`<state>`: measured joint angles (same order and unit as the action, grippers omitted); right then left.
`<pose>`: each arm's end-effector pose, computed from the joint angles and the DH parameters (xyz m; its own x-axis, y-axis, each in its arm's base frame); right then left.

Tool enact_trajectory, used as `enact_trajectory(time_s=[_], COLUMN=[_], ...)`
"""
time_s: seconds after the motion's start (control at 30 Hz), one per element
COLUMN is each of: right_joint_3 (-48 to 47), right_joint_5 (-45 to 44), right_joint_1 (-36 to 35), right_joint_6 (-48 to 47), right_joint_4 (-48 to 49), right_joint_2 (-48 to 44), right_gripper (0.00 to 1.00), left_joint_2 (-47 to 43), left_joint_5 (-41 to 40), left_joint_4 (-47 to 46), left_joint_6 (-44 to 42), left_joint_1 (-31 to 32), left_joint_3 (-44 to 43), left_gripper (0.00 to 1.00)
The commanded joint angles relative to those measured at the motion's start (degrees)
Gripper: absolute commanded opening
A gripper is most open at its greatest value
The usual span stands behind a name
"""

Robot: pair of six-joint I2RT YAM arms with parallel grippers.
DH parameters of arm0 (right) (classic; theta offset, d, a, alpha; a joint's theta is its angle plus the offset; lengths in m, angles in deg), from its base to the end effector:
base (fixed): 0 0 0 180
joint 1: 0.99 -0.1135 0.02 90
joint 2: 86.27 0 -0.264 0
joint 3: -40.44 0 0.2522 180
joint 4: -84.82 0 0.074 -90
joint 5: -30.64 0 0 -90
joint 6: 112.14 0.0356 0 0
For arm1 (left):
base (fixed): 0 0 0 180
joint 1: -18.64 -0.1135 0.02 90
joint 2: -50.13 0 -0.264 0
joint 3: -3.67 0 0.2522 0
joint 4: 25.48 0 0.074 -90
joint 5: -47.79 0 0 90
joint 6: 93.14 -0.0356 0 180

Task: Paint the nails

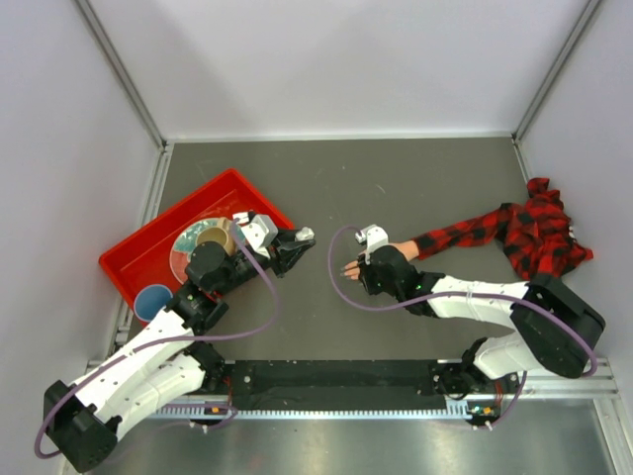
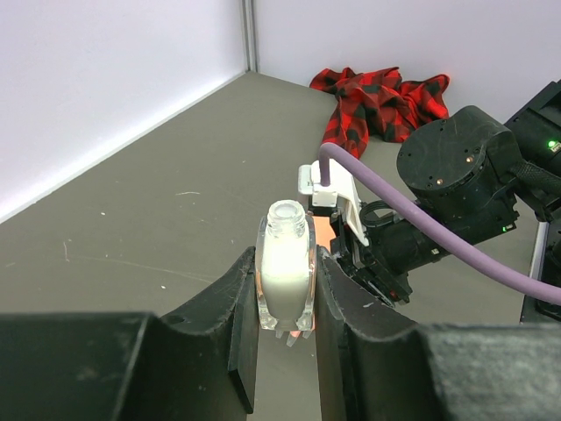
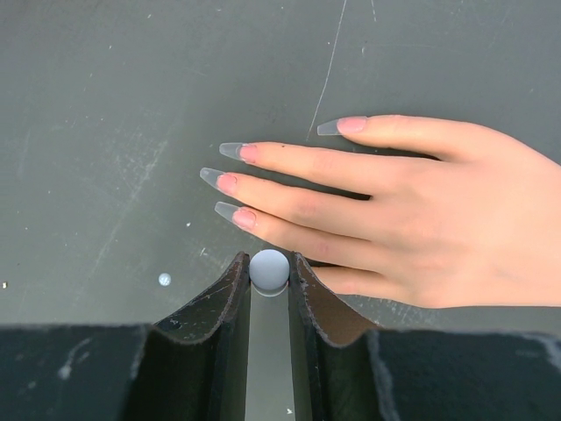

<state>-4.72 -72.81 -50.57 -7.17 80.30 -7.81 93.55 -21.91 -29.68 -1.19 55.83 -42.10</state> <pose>0.1773 0.1955 0.1671 -0.5446 -0.2520 -0.8000 -0.4975 0.8649 0.0663 0.1414 -0.1228 0.3175 0.0622 -0.0872 -0.9942 0.8441 0.5362 0.0057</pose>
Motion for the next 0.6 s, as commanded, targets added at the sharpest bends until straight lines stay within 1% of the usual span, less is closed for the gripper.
enact_trajectory(time_s=[0.0,0.57], right_joint_3=[-1.56,-3.14], right_joint_5=[0.18,1.85], right_joint_1=[0.54,0.54], right_joint_6=[-0.72,-0.99], right_joint_4=[2.1,2.54], right_joint_2=[-1.55,-0.23], right_gripper=[0.0,0.0], left_joint_2=[0.09,0.17], left_joint_5=[0.71,0.71], left_joint_4=[-3.49,-3.31], left_joint_6=[0.07,0.15], left_joint_1=[0.08,0.08], left_joint_3=[0.19,0.11], left_gripper=[0.0,0.0])
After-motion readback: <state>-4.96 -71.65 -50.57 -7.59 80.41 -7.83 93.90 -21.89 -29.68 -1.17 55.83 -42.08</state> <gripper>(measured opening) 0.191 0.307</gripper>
